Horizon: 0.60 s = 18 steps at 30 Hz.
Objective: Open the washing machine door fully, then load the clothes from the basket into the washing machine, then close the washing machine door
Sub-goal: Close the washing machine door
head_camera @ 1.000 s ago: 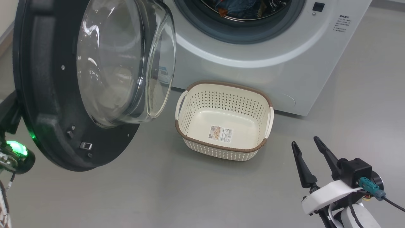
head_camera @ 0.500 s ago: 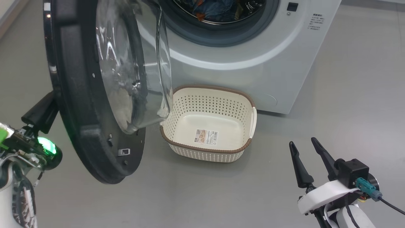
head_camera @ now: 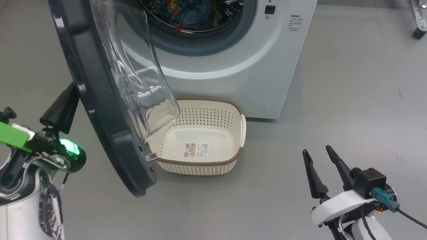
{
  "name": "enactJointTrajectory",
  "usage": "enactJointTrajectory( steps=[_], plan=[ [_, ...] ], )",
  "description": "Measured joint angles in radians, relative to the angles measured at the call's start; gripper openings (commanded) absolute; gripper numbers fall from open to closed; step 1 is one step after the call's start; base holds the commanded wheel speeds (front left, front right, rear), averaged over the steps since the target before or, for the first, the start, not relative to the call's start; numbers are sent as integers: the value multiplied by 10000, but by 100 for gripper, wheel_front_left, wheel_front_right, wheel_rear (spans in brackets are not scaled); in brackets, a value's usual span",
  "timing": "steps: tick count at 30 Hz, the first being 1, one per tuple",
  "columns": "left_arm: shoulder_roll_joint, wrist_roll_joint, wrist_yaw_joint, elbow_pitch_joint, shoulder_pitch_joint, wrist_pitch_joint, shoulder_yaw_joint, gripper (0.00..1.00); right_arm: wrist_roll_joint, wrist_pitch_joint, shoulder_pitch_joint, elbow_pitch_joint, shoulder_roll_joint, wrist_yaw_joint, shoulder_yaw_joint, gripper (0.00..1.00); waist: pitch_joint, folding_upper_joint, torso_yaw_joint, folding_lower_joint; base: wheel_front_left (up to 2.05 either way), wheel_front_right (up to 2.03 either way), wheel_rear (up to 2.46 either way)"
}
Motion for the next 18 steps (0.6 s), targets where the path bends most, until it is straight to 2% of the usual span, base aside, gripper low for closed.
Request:
enactJointTrajectory(
  steps=[9,18],
  plan=[
    [4,648,-25,-128,-271,-665,-468,0,0,0,0,-4,71,0,-6,100,86,0,-775,0,0,0,0],
    [-73,1785,-25,-27,-1040,-1515,-1110,0,2,0,-11,-58,127,0,2,100,354,0,-1539,0,0,0,0]
  ],
)
